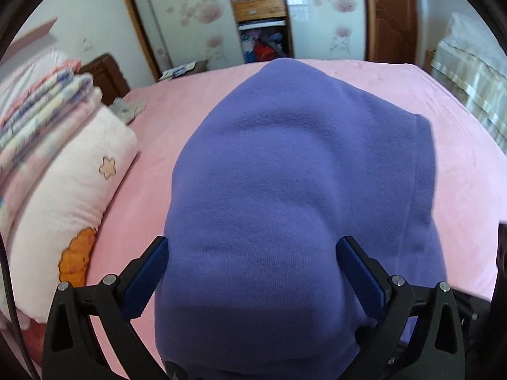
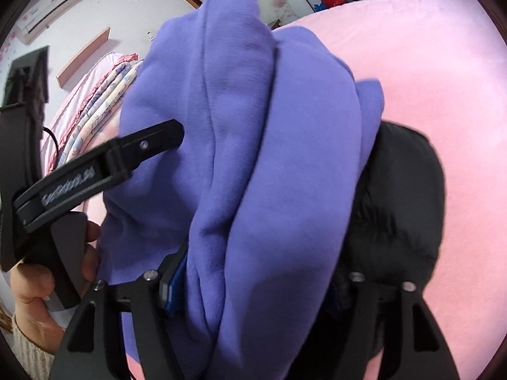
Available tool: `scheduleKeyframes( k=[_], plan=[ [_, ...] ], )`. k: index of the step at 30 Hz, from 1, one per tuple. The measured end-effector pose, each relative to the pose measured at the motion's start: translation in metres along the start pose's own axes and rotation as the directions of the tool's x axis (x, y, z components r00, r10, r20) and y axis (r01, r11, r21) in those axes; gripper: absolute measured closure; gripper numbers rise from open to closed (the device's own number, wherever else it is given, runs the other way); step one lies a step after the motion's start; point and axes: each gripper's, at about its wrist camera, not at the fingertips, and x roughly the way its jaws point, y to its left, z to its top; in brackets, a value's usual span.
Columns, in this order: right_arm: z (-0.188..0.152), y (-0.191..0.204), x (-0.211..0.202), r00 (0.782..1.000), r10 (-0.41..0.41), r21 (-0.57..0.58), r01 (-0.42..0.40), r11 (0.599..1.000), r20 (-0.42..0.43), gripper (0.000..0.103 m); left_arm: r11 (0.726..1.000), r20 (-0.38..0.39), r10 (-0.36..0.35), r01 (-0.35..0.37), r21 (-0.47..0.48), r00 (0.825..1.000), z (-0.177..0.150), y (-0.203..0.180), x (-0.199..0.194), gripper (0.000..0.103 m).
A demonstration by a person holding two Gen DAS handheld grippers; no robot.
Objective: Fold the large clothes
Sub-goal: 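Lower the hoodie onto the black jacket stack and open both grippers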
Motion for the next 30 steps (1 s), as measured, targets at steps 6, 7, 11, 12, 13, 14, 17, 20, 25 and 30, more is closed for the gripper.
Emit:
scheduleKeyframes(
  k=[6,7,11,12,13,14,17,20,25,30],
  plan=[
    [0.01,0.009,-0.05,0.994,-0.064,-0.043,0.067,0.997,0.086,0.019,0.997,0.025,-0.069,0.069,0.03,0.997,-0.001,-0.004,-0.038,0.001],
    [0.013,0.01,-0.058,0.993,-0.068,-0.051,0.073,0.996,0.098,0.019,0.997,0.021,-0.077,0.076,0.033,0.997,-0.002,-0.005,-0.041,0.001],
    [0.018,0.021,-0.073,0.988,-0.103,-0.08,0.112,0.99,0.116,0.018,0.995,0.014,-0.083,0.082,0.061,0.996,-0.008,-0.011,-0.054,0.001],
    [0.017,0.023,-0.077,0.987,-0.106,-0.087,0.117,0.989,0.12,0.018,0.994,0.016,-0.087,0.086,0.062,0.996,-0.009,-0.01,-0.057,0.001],
    [0.015,0.025,-0.08,0.986,-0.109,-0.093,0.121,0.988,0.124,0.018,0.994,0.02,-0.092,0.091,0.062,0.996,-0.01,-0.011,-0.061,0.001],
    [0.013,0.026,-0.083,0.985,-0.112,-0.1,0.125,0.987,0.128,0.018,0.993,0.023,-0.105,0.103,0.059,0.994,-0.011,-0.009,-0.064,0.001],
    [0.009,0.033,-0.091,0.985,-0.114,-0.123,0.13,0.984,0.128,0.018,0.991,0.027,-0.128,0.127,0.047,0.991,-0.016,-0.006,-0.079,0.001],
    [-0.001,0.037,-0.102,0.982,-0.133,-0.151,0.153,0.977,0.137,0.018,0.99,0.029,-0.141,0.141,0.026,0.99,-0.021,-0.003,-0.092,0.001],
    [-0.019,0.03,-0.136,0.98,-0.122,-0.173,0.149,0.974,0.16,0.018,0.975,0.054,-0.215,0.217,-0.036,0.975,-0.029,0.0,-0.123,0.001],
    [-0.037,0.037,-0.177,0.975,-0.124,-0.196,0.16,0.967,0.187,0.018,0.957,0.114,-0.268,0.278,-0.078,0.957,-0.043,-0.004,-0.183,0.001]
  ],
)
